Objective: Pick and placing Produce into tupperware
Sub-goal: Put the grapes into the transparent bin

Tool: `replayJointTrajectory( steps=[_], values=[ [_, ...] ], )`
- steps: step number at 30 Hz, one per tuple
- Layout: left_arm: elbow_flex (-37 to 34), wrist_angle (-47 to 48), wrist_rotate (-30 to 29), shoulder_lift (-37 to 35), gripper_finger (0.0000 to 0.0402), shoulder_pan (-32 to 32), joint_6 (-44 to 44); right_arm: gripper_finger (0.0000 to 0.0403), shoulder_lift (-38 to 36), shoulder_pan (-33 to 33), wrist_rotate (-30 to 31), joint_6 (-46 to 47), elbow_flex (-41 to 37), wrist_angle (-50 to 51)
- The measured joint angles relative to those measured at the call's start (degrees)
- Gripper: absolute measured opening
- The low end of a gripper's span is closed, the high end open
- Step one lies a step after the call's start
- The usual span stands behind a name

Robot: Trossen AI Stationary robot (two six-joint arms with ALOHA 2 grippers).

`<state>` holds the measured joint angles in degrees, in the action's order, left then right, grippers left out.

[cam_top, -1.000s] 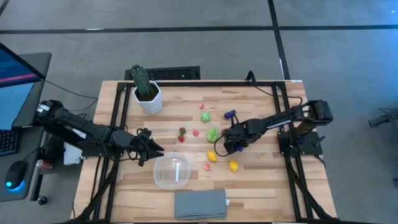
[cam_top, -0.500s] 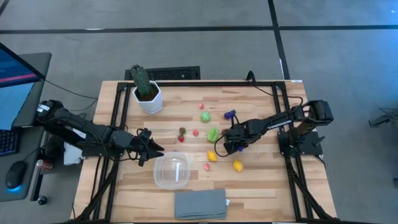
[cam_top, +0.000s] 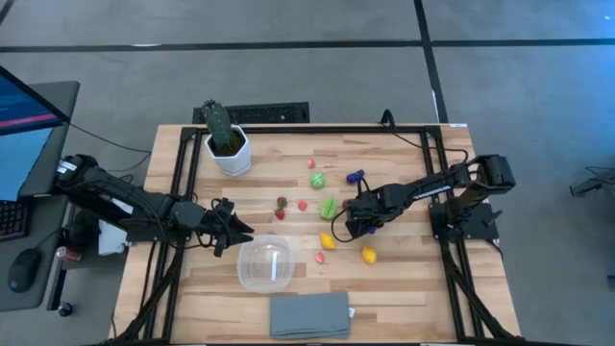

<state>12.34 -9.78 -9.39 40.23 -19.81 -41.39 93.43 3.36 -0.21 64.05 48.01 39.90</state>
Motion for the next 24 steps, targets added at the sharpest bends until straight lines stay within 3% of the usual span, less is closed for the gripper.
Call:
replayJointTrajectory(
  steps=[24],
  values=[
    [0.1, 0.0, -0.5, 0.0, 0.0149, 0.0, 0.2, 0.031, 0.0, 0.0, -0.5, 0.1, 0.0, 0.0]
  ],
)
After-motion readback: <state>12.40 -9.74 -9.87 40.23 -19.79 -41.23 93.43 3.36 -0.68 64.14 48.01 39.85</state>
